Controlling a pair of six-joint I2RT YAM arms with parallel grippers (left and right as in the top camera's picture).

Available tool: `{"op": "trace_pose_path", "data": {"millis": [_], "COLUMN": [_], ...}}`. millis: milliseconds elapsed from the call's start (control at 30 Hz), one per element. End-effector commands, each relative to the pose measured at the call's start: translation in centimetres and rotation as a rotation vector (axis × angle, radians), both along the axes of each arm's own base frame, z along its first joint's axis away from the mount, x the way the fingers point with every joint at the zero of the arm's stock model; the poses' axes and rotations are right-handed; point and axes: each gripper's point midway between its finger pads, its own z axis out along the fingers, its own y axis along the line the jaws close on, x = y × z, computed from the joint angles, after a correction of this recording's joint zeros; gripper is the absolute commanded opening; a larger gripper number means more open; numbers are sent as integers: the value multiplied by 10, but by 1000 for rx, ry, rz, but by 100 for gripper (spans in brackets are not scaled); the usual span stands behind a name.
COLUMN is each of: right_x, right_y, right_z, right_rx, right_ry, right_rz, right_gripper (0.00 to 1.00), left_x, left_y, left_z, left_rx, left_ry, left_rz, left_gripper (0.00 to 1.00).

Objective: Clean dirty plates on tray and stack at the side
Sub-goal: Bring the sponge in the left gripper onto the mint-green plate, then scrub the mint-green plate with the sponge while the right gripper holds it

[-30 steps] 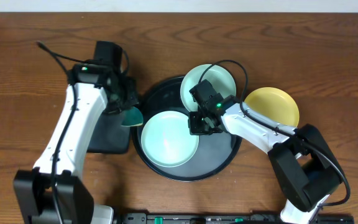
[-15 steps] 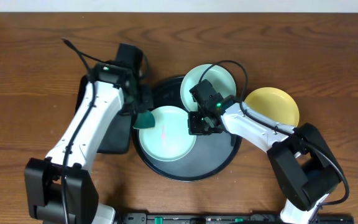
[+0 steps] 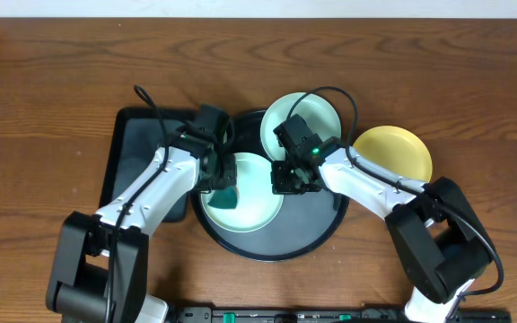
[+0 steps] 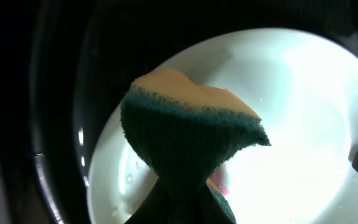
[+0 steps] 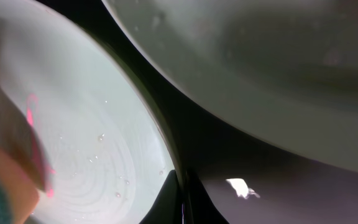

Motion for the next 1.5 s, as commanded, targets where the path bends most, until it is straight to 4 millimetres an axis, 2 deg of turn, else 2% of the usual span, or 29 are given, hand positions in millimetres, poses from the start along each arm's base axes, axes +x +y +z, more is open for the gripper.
{"op": "trace_pose_path", "data": {"millis": [0,200,333,400,467,600,667,900,967,1100,1200,1367,1467], "right_x": [6,6,6,6,6,6,6,6,6,6,6,6,6], "right_y": [0,0,1,1,1,0,0,0,0,1,1,1,1], "right_z": [-2,-2,-2,-2,-2,-2,-2,-2,-2,-2,-2,-2,-2], "right_rx": [-6,-4,-2,-2,-2,-2,-2,-2,-2,-2,-2,-2,-2], "right_ry": [-3,-3,-2,-2,-1,-1,-1,-1,-1,-2,-2,-2,-2], "right_rz": [-21,-20,-20,-20,-19,-19,-19,-19,-19,-20,-20,-20,-20], "right_gripper": [1,1,1,1,1,1,1,1,1,1,1,1,1], "left_x": [-6,-11,4,18,37,48,42,-15,-27,-42,-47,-34,-20], "left_y": [-9,-27,-32,-27,-10,13,13,-11,-20,-51,-66,-69,-60], "left_z": [-6,-4,-1,0,1,2,-3,-33,-32,-20,-12,-11,-16], "left_rx": [-59,-146,-155,-114,-10,114,117,-29,-83,-275,-371,-371,-303], "left_ry": [13,30,-35,-96,-184,-236,-206,89,136,173,170,113,70], "left_rz": [-31,-60,-68,-55,-18,38,35,-37,-79,-236,-304,-313,-267], "left_gripper": [7,8,7,7,8,7,8,7,7,7,7,8,7]}}
